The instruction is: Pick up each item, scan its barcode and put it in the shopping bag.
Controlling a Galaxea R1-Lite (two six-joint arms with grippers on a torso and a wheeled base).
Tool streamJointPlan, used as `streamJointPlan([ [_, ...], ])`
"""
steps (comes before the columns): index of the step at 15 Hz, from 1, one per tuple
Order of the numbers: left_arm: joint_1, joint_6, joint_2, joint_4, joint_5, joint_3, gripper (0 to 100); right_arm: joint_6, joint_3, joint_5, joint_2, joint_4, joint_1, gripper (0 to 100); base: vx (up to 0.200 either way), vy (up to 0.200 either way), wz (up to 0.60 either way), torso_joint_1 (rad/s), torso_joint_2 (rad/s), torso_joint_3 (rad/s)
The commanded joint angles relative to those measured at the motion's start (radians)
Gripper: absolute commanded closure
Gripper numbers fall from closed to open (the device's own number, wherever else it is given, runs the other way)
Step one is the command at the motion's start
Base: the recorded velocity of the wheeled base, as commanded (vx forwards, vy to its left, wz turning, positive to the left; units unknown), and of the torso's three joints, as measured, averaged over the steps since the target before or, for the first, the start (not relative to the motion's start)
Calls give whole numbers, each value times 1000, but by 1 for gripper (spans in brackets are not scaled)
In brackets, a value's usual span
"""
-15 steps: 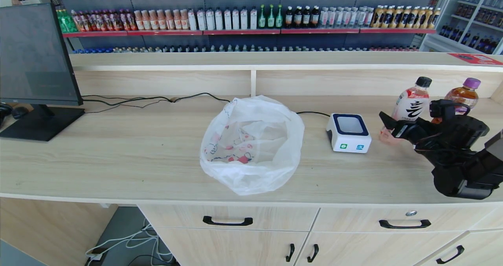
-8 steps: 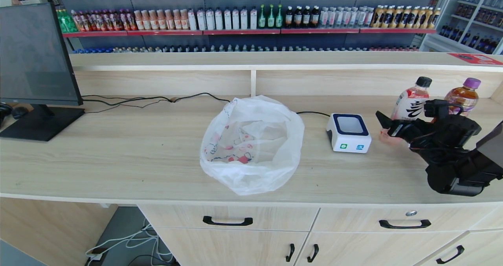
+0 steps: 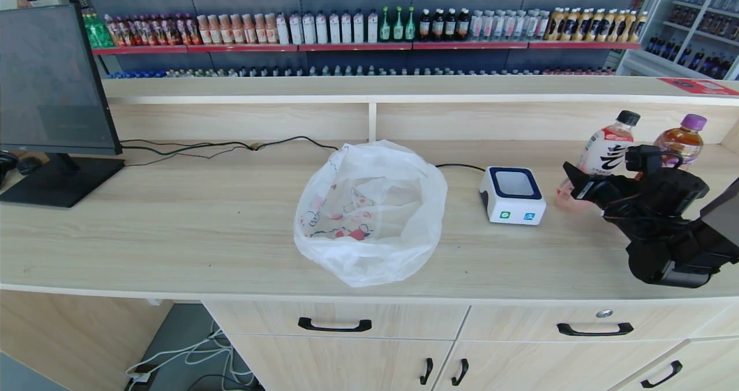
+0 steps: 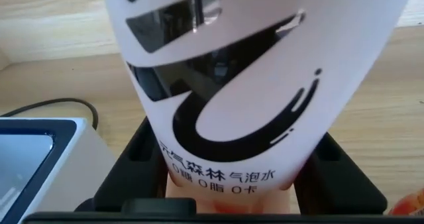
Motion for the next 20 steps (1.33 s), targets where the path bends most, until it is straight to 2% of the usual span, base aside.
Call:
streamJointPlan([
  [1, 0, 0, 0, 0, 0, 0, 0, 2, 3, 6, -43, -8, 3, 100, 0, 0, 0, 0, 0, 0],
  [4, 0, 0, 0, 0, 0, 0, 0, 19, 20, 12, -126, -8, 4, 100, 0, 0, 0, 0, 0, 0],
  [6, 0, 0, 0, 0, 0, 0, 0, 29, 84, 12, -264, -6, 26, 100, 0, 0, 0, 0, 0, 0],
  [8, 0, 0, 0, 0, 0, 0, 0, 33, 153, 10, -397, 17, 82, 100, 0, 0, 0, 0, 0, 0],
  [9, 0, 0, 0, 1, 0, 0, 0, 33, 202, 9, -483, 55, 119, 100, 0, 0, 0, 0, 0, 0],
  [10, 0, 0, 0, 1, 0, 0, 0, 33, 262, 3, -607, 111, 199, 100, 0, 0, 0, 0, 0, 0],
  [13, 0, 0, 0, 1, 0, 0, 0, 37, 333, -27, -796, 183, 345, 100, 0, 0, 0, 0, 0, 0],
  [14, 0, 2, 0, 1, 0, 0, 0, 40, 383, -34, -873, 216, 423, 100, 0, 0, 0, 0, 0, 0],
  [16, 0, 10, 0, 4, 0, 0, 0, 59, 462, -34, -951, 247, 504, 100, 0, 0, 0, 0, 0, 0],
  [18, 0, 10, 0, 4, 0, 0, 0, 85, 532, -37, -993, 249, 530, 100, 0, 0, 0, 0, 0, 0],
  [20, 0, 8, 0, 3, 0, 0, 0, 141, 555, -30, -1022, 250, 596, 100, 0, 0, 0, 0, 0, 0],
])
